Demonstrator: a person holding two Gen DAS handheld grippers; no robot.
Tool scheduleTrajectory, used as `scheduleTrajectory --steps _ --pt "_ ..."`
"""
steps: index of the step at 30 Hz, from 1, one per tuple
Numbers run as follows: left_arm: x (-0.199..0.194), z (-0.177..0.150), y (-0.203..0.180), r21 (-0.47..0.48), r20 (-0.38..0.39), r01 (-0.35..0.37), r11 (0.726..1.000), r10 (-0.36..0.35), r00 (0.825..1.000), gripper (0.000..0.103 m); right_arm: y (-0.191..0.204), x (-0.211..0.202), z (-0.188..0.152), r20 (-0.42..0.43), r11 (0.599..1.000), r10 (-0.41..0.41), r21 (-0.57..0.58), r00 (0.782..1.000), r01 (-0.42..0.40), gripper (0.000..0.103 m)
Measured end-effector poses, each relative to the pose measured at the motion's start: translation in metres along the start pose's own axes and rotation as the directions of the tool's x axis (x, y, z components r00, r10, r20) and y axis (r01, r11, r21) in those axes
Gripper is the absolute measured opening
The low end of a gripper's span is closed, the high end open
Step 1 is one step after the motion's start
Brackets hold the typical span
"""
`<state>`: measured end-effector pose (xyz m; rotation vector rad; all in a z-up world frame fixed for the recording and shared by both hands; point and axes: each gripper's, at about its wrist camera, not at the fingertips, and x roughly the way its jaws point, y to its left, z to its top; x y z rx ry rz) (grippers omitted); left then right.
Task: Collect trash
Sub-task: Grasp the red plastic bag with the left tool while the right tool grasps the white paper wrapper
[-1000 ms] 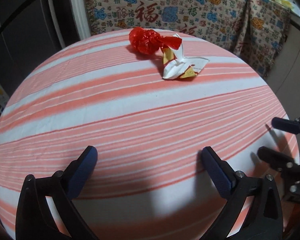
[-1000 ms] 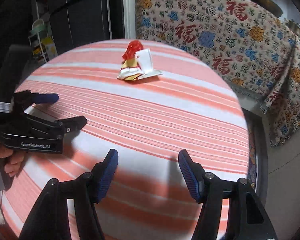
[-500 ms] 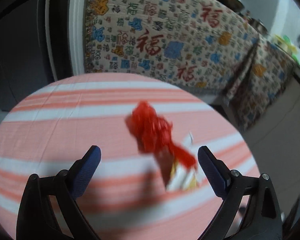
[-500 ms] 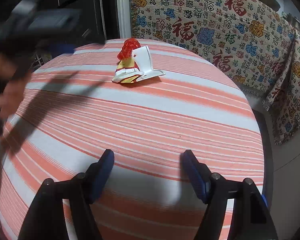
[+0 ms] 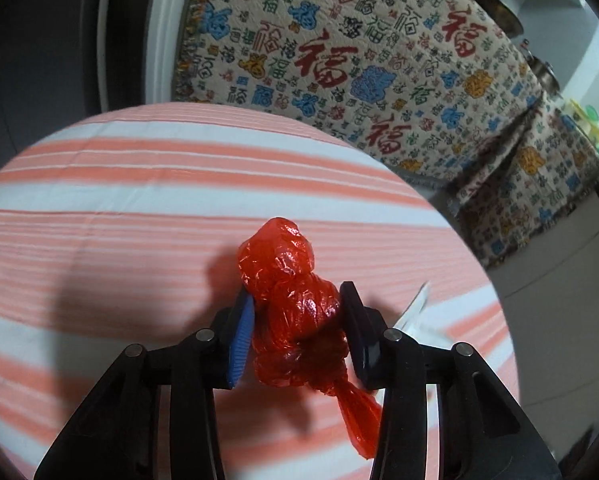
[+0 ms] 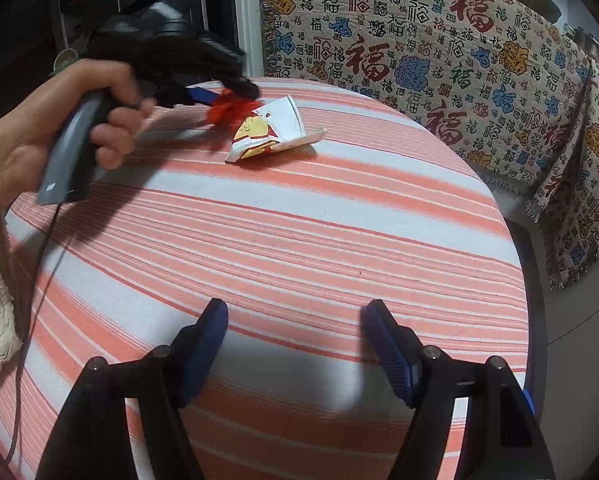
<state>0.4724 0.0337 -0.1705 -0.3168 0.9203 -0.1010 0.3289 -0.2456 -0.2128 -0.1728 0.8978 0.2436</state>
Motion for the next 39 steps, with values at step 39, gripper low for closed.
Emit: scheduleTrajectory --steps 39 --pt "-0.070 -0.123 0.028 0.063 0.012 -0.069 0.996 0.069 0.998 0.080 0.066 0.084 0.137 -0.014 0.967 -0.147 0.208 0.989 0.146 0.065"
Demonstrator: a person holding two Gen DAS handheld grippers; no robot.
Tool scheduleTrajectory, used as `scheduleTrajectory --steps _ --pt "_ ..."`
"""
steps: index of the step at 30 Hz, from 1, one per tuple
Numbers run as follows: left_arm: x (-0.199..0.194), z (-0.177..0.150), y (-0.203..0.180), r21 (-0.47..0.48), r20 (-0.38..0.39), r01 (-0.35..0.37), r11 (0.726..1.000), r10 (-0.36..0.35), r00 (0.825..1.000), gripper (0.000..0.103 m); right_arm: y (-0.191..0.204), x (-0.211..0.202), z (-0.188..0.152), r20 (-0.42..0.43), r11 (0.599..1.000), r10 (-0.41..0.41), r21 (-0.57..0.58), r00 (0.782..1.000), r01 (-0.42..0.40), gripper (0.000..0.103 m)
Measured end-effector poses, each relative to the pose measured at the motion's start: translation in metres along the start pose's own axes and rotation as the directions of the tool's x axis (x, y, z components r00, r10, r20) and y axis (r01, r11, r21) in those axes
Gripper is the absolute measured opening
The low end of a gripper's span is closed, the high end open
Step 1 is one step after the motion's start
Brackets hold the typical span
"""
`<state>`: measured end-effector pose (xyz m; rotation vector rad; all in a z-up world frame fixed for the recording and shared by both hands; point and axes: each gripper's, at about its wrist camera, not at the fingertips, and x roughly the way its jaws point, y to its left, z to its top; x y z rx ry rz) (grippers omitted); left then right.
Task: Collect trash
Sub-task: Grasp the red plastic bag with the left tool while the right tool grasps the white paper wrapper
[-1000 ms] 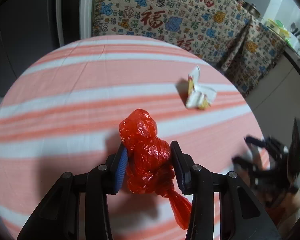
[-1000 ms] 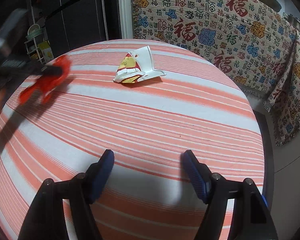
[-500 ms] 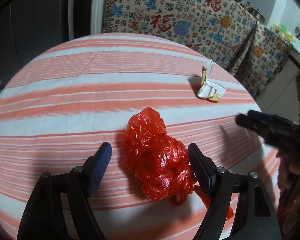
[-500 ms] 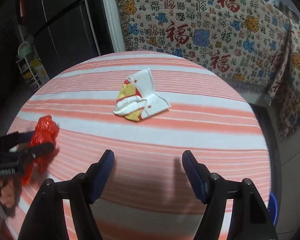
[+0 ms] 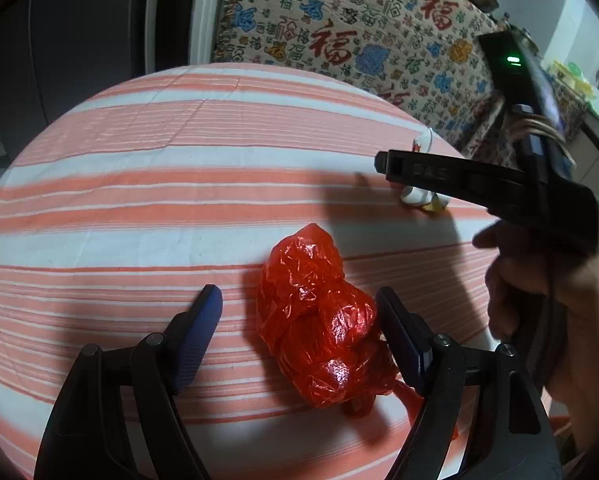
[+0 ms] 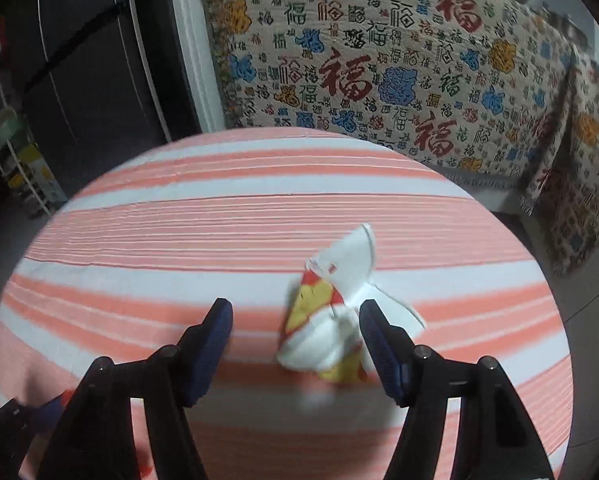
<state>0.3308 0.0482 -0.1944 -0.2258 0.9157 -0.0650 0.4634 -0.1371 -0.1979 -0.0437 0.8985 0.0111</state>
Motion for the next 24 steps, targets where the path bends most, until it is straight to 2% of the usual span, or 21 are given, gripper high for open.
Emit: scheduleTrajectory --steps 1,3,5,7,10,12,14,15,17,18,19,21,24 --pt "0.000 0.000 -0.001 0.009 -0.004 -0.003 1.000 0.003 1.000 0.080 0.000 0.008 0.001 -0.022 1.000 -0.024 -0.009 0.999 0.024 0.036" --pt "-0.001 -0.001 -0.002 0.020 -0.014 -0.001 1.000 0.001 1.000 0.080 -0.006 0.009 -0.004 -0.019 0.998 -0.043 -0.039 0.999 0.042 0.027" --pt "-0.002 -0.001 -0.002 0.027 -0.023 0.002 1.000 -0.002 1.000 0.080 -0.013 -0.006 -0.012 -0.006 0.997 -0.008 -0.079 1.000 0.007 0.008" --pt "-0.004 -0.003 -0.003 0.042 -0.036 -0.001 0.999 0.002 0.999 0.080 -0.023 -0.023 -0.025 -0.004 0.987 0.055 -0.148 0.998 -0.055 0.008" --pt "-0.007 -0.005 -0.002 0.071 -0.053 -0.029 0.997 0.033 0.998 0.083 -0.048 -0.051 -0.054 -0.030 0.965 0.103 -0.240 0.994 -0.107 0.008" --pt "-0.009 -0.007 0.000 0.080 -0.057 -0.044 0.996 0.049 0.997 0.083 -0.067 -0.064 -0.071 -0.054 0.961 0.132 -0.239 0.990 -0.142 0.008" --pt "-0.012 -0.008 0.003 0.073 -0.060 -0.041 0.996 0.046 0.997 0.083 -0.083 -0.076 -0.086 -0.044 0.960 0.155 -0.227 0.987 -0.161 0.011" --pt "-0.015 -0.009 0.005 0.066 -0.060 -0.035 0.997 0.039 0.997 0.083 -0.089 -0.082 -0.091 -0.029 0.962 0.166 -0.216 0.986 -0.169 0.015" --pt "-0.020 -0.010 0.008 0.064 -0.060 -0.007 0.998 0.011 0.998 0.083 -0.099 -0.093 -0.100 0.007 0.967 0.185 -0.177 0.983 -0.181 0.051" --pt "-0.022 -0.011 0.008 0.068 -0.062 0.016 0.998 -0.011 0.998 0.083 -0.104 -0.098 -0.105 0.037 0.972 0.189 -0.150 0.981 -0.181 0.059" --pt "-0.025 -0.011 0.008 0.070 -0.059 0.035 0.997 -0.031 0.998 0.085 -0.107 -0.101 -0.108 0.059 0.975 0.188 -0.135 0.980 -0.178 0.063" --pt "-0.033 -0.014 0.005 0.083 -0.040 0.069 0.994 -0.066 0.997 0.090 -0.108 -0.104 -0.111 0.066 0.977 0.180 -0.132 0.981 -0.170 0.063" --pt "-0.034 -0.015 -0.003 0.114 -0.021 0.075 0.991 -0.073 0.997 0.092 -0.095 -0.107 -0.112 0.063 0.965 0.166 -0.218 0.984 -0.149 0.063"
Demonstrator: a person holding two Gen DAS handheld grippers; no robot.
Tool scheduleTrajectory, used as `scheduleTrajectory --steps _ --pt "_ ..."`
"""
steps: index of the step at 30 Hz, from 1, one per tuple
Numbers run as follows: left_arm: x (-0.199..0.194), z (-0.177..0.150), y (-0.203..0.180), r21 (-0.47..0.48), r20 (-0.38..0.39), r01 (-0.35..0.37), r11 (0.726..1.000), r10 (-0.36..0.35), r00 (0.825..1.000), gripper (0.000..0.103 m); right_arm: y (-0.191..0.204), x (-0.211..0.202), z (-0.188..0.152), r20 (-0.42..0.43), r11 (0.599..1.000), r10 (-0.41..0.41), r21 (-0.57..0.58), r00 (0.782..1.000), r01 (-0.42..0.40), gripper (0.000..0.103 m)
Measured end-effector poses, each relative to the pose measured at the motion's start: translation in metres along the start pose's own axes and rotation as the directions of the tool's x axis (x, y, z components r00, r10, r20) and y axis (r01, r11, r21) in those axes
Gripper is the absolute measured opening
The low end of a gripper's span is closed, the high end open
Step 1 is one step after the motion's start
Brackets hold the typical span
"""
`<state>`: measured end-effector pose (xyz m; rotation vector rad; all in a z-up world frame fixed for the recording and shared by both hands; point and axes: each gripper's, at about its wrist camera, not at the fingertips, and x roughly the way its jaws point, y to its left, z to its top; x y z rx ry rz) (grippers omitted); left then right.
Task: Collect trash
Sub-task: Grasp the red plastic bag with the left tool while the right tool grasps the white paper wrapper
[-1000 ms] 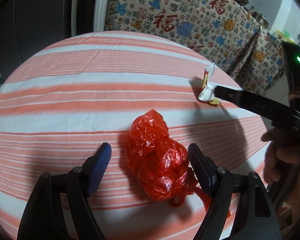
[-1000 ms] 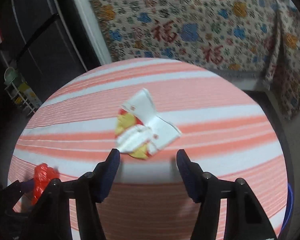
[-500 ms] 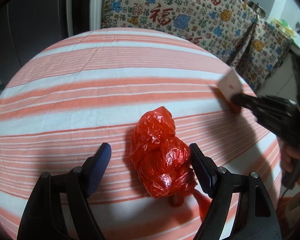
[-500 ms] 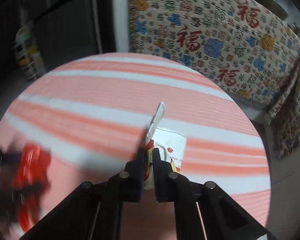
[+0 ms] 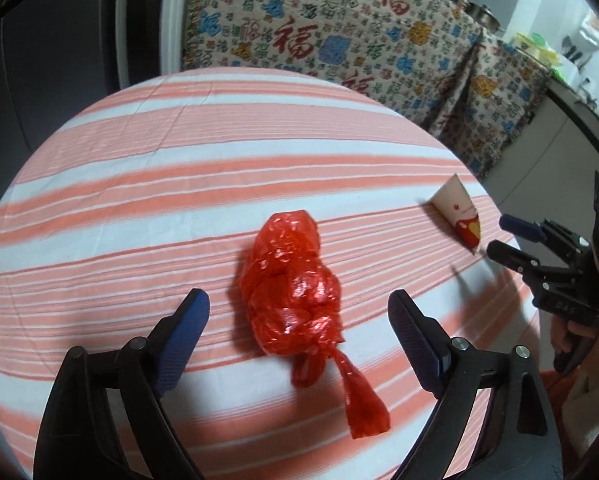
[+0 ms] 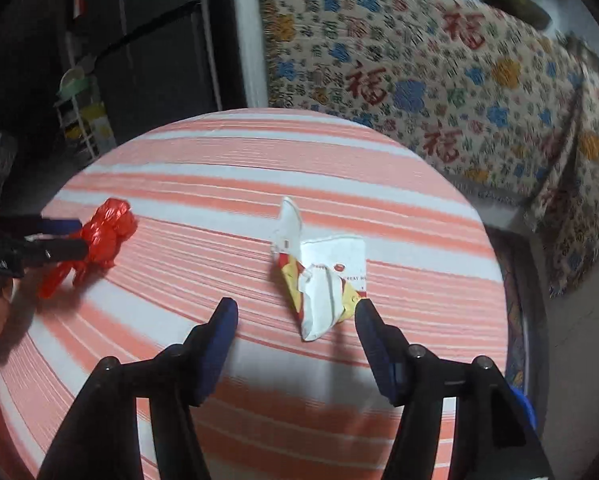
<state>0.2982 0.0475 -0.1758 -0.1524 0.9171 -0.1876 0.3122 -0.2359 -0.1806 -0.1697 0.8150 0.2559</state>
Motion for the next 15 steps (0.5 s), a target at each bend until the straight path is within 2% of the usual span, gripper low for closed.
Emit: scheduleTrajectory --steps 7,12,13,14,15 --pt "0.018 0.009 -0.009 -0.013 -0.009 -0.070 0.997 0.070 0.998 0.091 0.012 0.010 0.012 -0.003 0.999 0.003 -0.042 1.000 -0.004 0.063" --pt "0.022 0.003 -0.020 0.065 -0.024 -0.122 0.990 0.123 0.992 0.090 0.019 0.019 0.018 -0.019 0.998 0.001 -0.059 1.000 -0.002 0.062" --pt "0.022 0.002 -0.020 0.075 -0.022 -0.133 0.988 0.135 0.991 0.085 0.018 0.022 0.018 -0.022 0.998 -0.009 -0.063 1.000 0.007 0.055" --pt "0.022 0.001 -0.020 0.083 -0.019 -0.134 0.988 0.136 0.991 0.077 0.017 0.027 0.018 -0.035 0.998 -0.015 -0.055 0.999 0.013 0.017" --pt "0.023 0.001 -0.019 0.084 -0.026 -0.118 0.989 0.121 0.992 0.053 0.014 0.031 0.019 -0.070 0.999 -0.006 -0.036 0.998 0.003 0.008"
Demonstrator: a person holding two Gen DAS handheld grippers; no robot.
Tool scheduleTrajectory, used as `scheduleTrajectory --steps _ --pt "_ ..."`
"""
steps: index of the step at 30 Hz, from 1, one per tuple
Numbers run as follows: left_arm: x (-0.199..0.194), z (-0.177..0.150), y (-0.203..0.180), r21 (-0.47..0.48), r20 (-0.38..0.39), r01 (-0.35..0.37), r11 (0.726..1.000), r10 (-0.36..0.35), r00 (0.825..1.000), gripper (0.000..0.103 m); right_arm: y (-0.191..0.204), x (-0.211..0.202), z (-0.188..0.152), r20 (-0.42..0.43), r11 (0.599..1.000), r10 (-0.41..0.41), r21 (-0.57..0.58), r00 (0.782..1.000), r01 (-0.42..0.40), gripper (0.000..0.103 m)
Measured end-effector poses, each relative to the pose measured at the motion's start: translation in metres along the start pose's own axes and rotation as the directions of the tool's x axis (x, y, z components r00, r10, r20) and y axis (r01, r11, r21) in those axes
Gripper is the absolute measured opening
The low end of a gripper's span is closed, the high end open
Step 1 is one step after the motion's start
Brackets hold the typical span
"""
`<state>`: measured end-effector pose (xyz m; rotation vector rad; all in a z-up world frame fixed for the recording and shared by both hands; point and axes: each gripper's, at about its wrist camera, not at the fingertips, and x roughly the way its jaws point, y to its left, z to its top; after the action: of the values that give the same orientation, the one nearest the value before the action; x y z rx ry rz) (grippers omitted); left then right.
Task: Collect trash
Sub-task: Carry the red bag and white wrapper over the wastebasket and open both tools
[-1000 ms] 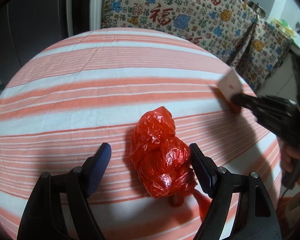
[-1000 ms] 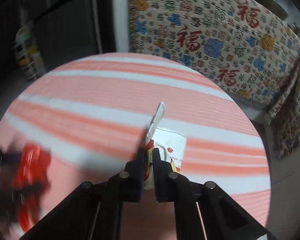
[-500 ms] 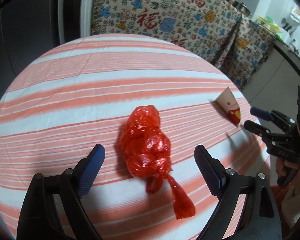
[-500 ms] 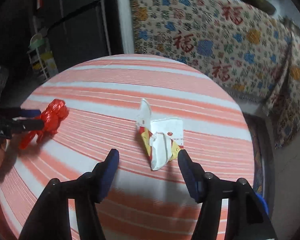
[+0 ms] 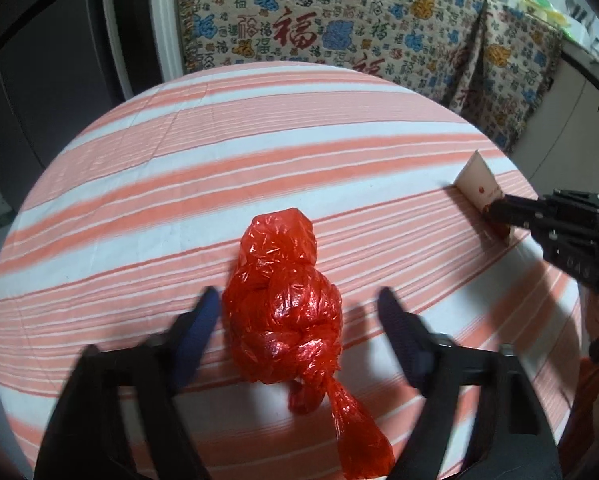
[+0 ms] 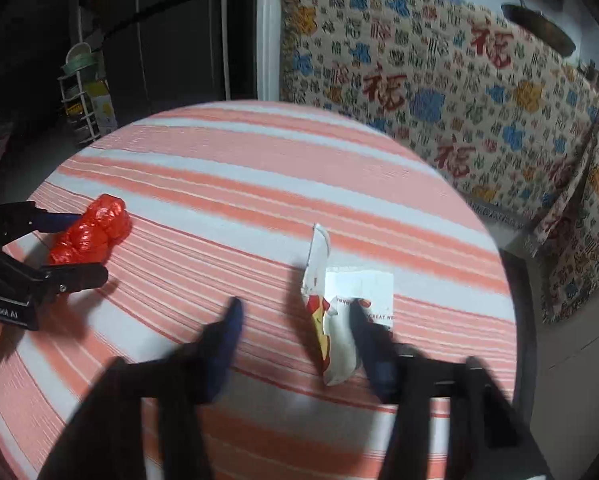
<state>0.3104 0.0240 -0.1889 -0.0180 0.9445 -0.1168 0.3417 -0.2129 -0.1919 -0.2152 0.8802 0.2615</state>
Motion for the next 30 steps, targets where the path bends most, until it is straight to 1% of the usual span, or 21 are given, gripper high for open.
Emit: scheduleTrajectory --steps 1,5,9,11,14,17,20,24,30 --pt "0.001 -0.001 0.002 -0.003 -0.006 0.016 1.000 -0.016 1.000 0.048 -0.004 0.000 -0.001 -0.009 1.000 -0.004 0.028 1.000 0.005 0.007" --pt "-0.006 0.001 0.000 -0.008 0.032 0.051 0.999 -0.050 0.998 0.047 -0.019 -0.020 -0.003 0.034 0.995 0.027 0.097 0.999 -0.030 0.007" --pt "-0.012 0.003 -0.011 0.000 0.066 0.090 0.996 -0.090 0.994 0.046 -0.031 -0.040 -0.011 0.054 0.990 0.052 0.130 0.997 -0.058 0.007" --pt "-0.012 0.002 -0.019 0.002 0.066 0.112 0.994 -0.112 0.992 0.046 -0.039 -0.046 -0.018 0.050 0.987 0.058 0.148 0.997 -0.065 0.007" --pt "-0.008 -0.001 -0.034 0.012 0.042 0.141 0.990 -0.142 0.989 0.046 -0.051 -0.054 -0.027 0.048 0.978 0.076 0.190 0.996 -0.084 0.007" --pt "-0.010 0.001 -0.058 0.046 0.033 0.154 0.987 -0.155 0.987 0.046 -0.066 -0.068 -0.036 0.057 0.970 0.087 0.222 0.995 -0.097 0.007" --pt "-0.016 0.005 -0.080 0.080 0.046 0.154 0.985 -0.158 0.986 0.046 -0.083 -0.084 -0.046 0.073 0.963 0.077 0.252 0.994 -0.094 0.007" --pt "-0.021 0.012 -0.114 0.098 0.060 0.176 0.980 -0.182 0.981 0.046 -0.107 -0.107 -0.059 0.096 0.959 0.039 0.277 0.995 -0.064 0.007" --pt "-0.027 0.018 -0.175 0.186 0.074 0.199 0.962 -0.216 0.974 0.046 -0.138 -0.135 -0.078 0.110 0.947 -0.020 0.319 0.994 -0.016 0.007"
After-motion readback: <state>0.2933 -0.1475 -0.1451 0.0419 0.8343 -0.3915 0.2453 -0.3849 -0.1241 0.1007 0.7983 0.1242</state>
